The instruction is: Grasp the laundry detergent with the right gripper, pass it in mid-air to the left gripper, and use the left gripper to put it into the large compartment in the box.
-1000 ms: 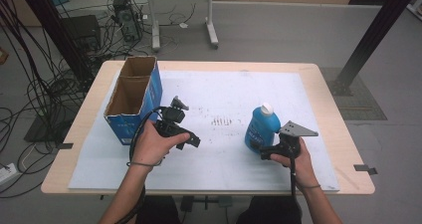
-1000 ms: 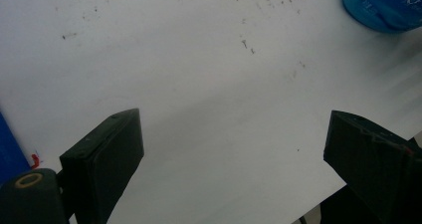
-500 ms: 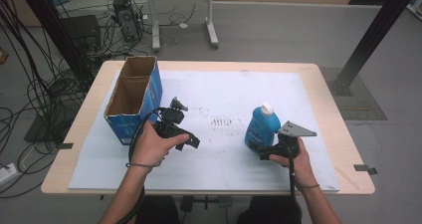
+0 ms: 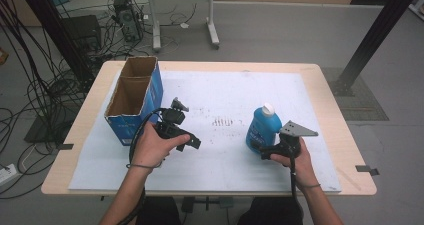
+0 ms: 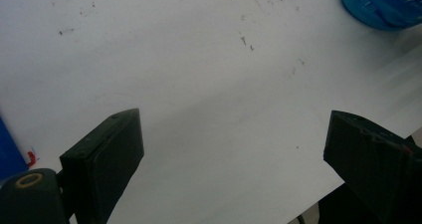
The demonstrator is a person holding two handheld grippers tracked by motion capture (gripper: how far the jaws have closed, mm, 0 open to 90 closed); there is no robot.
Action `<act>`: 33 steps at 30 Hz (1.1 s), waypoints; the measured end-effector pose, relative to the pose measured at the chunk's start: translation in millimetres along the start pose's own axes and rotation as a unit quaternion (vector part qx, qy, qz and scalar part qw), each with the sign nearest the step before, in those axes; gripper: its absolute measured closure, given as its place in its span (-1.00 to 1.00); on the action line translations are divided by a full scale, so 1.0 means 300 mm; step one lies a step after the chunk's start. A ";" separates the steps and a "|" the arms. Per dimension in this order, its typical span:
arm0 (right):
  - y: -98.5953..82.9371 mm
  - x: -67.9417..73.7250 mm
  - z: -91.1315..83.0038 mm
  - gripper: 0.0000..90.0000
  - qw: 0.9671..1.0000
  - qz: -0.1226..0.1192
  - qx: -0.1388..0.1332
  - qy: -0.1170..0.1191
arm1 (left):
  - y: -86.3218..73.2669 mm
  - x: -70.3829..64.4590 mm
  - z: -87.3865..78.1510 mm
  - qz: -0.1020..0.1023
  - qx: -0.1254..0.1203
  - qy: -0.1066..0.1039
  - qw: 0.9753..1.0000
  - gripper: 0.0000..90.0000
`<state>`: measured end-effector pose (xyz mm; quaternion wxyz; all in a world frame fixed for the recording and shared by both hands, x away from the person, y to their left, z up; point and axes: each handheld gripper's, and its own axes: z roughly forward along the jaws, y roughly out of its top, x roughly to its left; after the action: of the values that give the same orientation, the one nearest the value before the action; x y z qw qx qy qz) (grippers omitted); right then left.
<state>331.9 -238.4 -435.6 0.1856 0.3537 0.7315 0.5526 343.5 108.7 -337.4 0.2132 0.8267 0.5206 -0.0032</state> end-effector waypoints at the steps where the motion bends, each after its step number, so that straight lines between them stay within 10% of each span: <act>1: 0.000 0.000 0.001 -0.93 1.000 0.000 -0.001 0.000 | 0.000 0.000 0.001 -0.001 0.000 0.000 1.000 -0.80; 33: -0.005 0.018 0.006 -0.15 0.999 -0.022 -0.031 -0.015 | -0.003 -0.010 -0.003 0.003 -0.004 -0.005 1.000 -0.79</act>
<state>329.1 -233.3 -436.9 0.2201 0.3395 0.7186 0.5656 341.1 106.8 -336.2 0.2192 0.8277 0.5166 -0.0048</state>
